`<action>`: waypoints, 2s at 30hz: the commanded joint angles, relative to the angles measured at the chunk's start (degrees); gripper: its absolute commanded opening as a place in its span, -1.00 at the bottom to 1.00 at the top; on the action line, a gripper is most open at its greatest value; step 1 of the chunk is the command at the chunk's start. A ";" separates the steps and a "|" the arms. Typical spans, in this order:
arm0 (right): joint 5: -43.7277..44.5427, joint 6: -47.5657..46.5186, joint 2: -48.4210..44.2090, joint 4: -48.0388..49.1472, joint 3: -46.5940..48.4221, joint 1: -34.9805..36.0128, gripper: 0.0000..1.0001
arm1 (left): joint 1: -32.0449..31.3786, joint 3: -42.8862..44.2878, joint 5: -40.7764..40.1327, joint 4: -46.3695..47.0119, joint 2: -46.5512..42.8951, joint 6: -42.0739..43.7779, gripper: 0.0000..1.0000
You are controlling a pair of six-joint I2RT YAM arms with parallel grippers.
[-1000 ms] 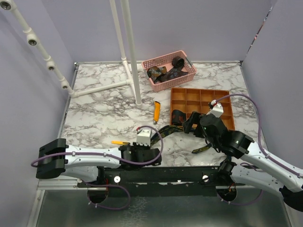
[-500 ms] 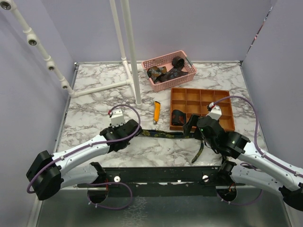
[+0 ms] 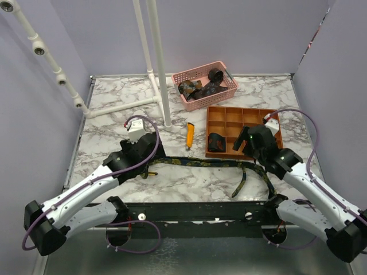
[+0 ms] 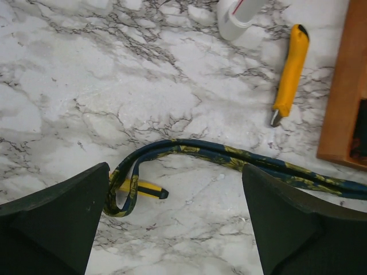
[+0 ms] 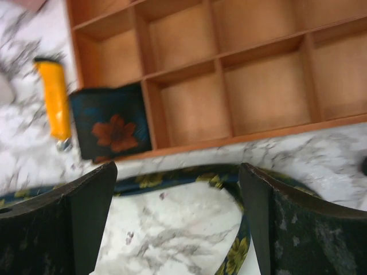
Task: Roll the ties
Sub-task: Move the storage box to the center of the board.
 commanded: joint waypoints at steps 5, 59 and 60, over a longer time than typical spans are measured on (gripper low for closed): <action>-12.93 -8.48 13.53 11.23 1.00 -17.43 0.73 | 0.27 -5.96 7.97 2.97 -13.56 1.12 0.98; -24.03 -7.58 8.06 16.74 -8.28 9.36 0.38 | 0.27 -19.37 -3.80 1.39 -10.74 -17.74 0.86; -24.10 -7.92 7.70 16.94 -8.54 9.68 0.38 | 0.29 -19.30 -4.50 0.91 -11.59 -18.12 0.85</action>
